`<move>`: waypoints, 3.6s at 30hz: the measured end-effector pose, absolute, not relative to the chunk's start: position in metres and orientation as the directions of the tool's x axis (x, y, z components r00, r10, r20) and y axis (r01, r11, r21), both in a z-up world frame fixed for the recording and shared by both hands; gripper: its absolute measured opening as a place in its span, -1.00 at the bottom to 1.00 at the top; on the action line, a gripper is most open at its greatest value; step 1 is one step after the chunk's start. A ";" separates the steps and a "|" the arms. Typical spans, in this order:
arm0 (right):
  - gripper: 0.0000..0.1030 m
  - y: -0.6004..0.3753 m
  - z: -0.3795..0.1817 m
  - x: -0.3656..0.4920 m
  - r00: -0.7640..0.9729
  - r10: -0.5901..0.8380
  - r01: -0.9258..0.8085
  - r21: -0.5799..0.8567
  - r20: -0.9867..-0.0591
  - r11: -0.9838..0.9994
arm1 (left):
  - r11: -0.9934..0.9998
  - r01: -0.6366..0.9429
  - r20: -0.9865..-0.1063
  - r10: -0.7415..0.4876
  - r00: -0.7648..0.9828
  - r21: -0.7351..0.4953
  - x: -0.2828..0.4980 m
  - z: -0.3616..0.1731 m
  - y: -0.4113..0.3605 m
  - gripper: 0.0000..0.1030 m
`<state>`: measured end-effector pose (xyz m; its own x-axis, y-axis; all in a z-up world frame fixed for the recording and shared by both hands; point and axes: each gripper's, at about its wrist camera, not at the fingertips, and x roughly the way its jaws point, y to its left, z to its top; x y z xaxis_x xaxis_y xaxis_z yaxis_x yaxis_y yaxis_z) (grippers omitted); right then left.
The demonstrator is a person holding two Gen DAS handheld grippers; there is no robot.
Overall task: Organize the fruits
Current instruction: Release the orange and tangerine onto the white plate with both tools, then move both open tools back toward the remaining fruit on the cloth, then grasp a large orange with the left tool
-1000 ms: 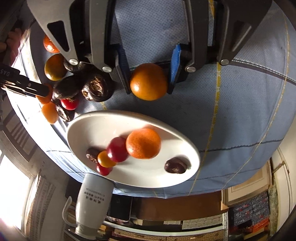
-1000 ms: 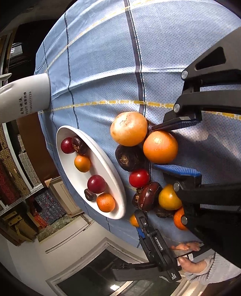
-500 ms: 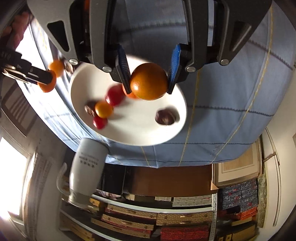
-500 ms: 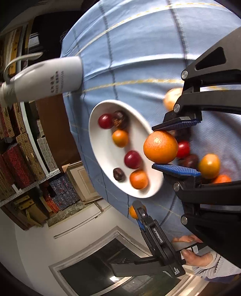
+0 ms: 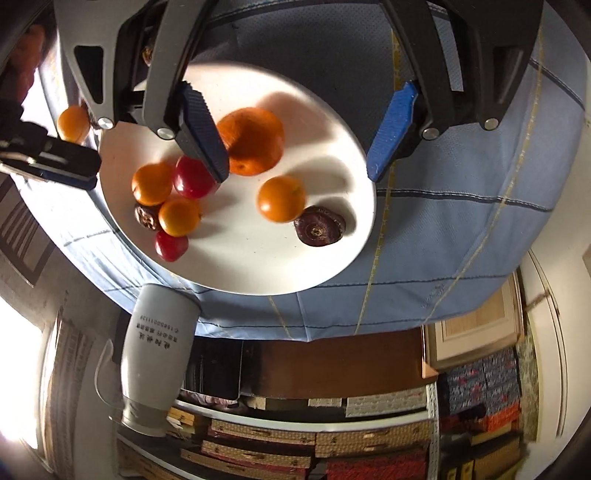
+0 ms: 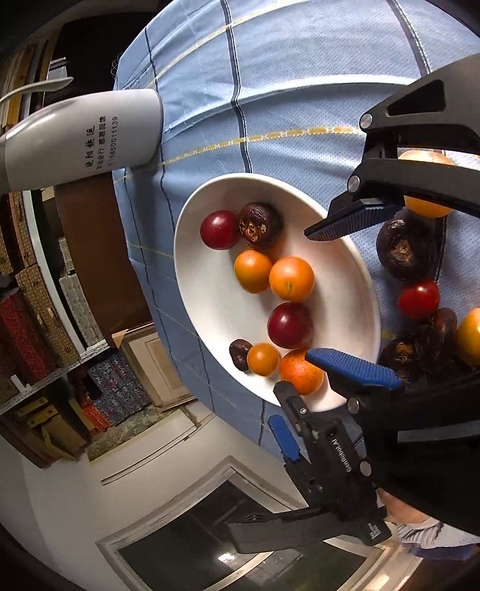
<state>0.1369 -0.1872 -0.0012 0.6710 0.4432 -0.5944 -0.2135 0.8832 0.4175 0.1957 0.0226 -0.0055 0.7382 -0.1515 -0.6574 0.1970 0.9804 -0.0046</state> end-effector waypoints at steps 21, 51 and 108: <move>0.21 -0.198 -0.003 0.125 0.707 0.404 -0.180 0.404 -0.580 0.897 | 0.987 0.157 -0.622 -0.103 0.776 0.032 0.157 -0.001 0.024 0.62; 0.33 -0.212 -0.019 0.049 0.741 0.346 -0.130 0.384 -0.575 0.914 | 0.980 0.197 -0.629 -0.139 0.765 0.023 0.085 -0.015 0.018 0.75; 0.40 -0.240 -0.036 0.040 0.700 0.394 -0.072 0.489 -0.596 0.869 | 0.871 0.491 -0.783 -0.320 0.533 -0.022 0.064 -0.045 -0.004 -0.21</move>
